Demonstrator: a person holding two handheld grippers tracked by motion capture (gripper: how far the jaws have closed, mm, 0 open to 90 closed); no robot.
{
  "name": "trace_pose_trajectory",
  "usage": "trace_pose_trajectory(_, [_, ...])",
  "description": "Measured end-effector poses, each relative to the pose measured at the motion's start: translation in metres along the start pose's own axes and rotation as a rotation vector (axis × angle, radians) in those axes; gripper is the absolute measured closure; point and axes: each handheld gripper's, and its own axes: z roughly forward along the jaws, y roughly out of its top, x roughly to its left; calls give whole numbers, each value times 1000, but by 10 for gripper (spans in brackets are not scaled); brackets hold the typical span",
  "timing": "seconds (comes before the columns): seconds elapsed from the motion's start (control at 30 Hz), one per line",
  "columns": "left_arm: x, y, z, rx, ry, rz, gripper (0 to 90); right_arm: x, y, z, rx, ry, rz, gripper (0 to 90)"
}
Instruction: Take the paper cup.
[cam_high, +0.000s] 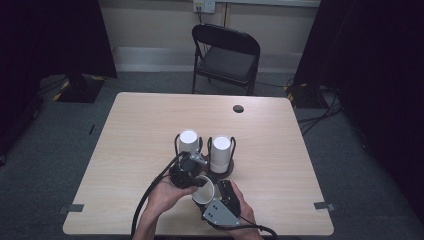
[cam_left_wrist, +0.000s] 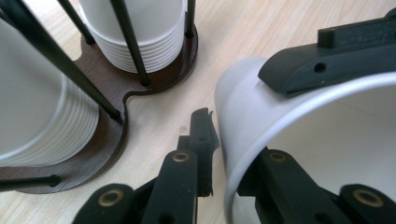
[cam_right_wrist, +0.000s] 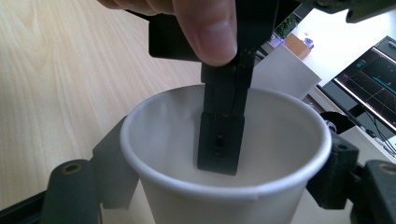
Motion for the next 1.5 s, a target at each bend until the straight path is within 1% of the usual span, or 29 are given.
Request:
trace_pose_trajectory(0.07, [0,0,-2,-8,-1,5,794,-1,0,0,5,3,10,244])
trace_pose_trajectory(0.1, [0,-1,-3,-19,0,-2,791,-1,0,0,10,6,16,244])
trace_pose_trajectory(0.13, [0,-1,-4,-44,-14,-21,767,-1,0,0,12,6,26,244])
trace_pose_trajectory(0.17, [1,-1,-6,-42,-17,-16,772,-2,-1,-1,14,6,40,244])
trace_pose_trajectory(0.2, [1,-2,-7,-50,-15,-13,767,-3,-1,-2,14,11,67,244])
trace_pose_trajectory(0.23, [1,-2,-7,-61,-8,-22,767,-3,-1,-2,14,11,67,244])
trace_pose_trajectory(0.27, [1,-3,-8,-73,-10,-30,756,-4,-1,-2,11,12,77,244])
trace_pose_trajectory(0.33, [2,-5,-9,-87,-7,-39,738,-6,-2,-3,13,11,93,245])
trace_pose_trajectory(0.43, [2,-10,-7,-113,-12,-47,706,-7,-4,-4,17,10,102,245])
trace_pose_trajectory(0.47, [2,-10,-7,-110,1,-49,675,-8,-4,-4,20,11,104,245])
trace_pose_trajectory(0.53, [4,-12,-7,-121,-7,-62,638,-8,-5,-4,24,17,116,245])
trace_pose_trajectory(0.57, [4,-13,-7,-127,-6,-64,622,-9,-6,-5,27,22,133,247])
trace_pose_trajectory(0.6, [5,-13,-8,-126,-13,-60,622,-9,-6,-5,27,22,133,247])
trace_pose_trajectory(0.63, [4,-14,-8,-136,-3,-58,607,-9,-6,-5,26,23,143,247])
trace_pose_trajectory(0.67, [4,-14,-9,-146,-2,-60,585,-10,-6,-5,25,23,146,247])
trace_pose_trajectory(0.73, [2,-15,-11,-163,-5,-56,570,-11,-7,-5,28,25,160,248])
trace_pose_trajectory(0.77, [2,-15,-11,-178,9,-57,548,-11,-7,-6,28,25,173,247])
trace_pose_trajectory(0.83, [1,-17,-13,-190,39,-57,504,-13,-8,-6,27,30,189,247])
trace_pose_trajectory(0.87, [1,-18,-14,-200,46,-58,483,-14,-8,-7,26,32,213,247])
trace_pose_trajectory(0.93, [2,-20,-15,-226,39,-73,471,-16,-10,-8,21,39,240,247])
trace_pose_trajectory(0.97, [3,-21,-15,-241,41,-87,459,-17,-10,-8,26,35,245,247])
trace_pose_trajectory(1.0, [3,-23,-14,-257,43,-95,452,-17,-11,-8,36,38,251,247])
trace_pose_trajectory(1.07, [5,-26,-14,-280,39,-100,437,-18,-13,-9,39,33,263,247])
trace_pose_trajectory(1.13, [5,-28,-14,-305,35,-117,415,-17,-14,-9,44,35,271,247])
trace_pose_trajectory(1.2, [6,-31,-14,-326,28,-110,357,-17,-15,-9,42,32,285,247])
trace_pose_trajectory(1.27, [6,-34,-12,-355,14,-119,342,-17,-16,-9,40,21,299,247])
trace_pose_trajectory(1.4, [8,-41,-14,-395,19,-138,283,-18,-18,-10,46,25,322,248])
trace_pose_trajectory(1.43, [8,-42,-14,-409,23,-150,276,-18,-18,-10,52,27,326,249])
trace_pose_trajectory(1.5, [8,-45,-15,-423,38,-157,262,-18,-19,-10,51,31,337,250])
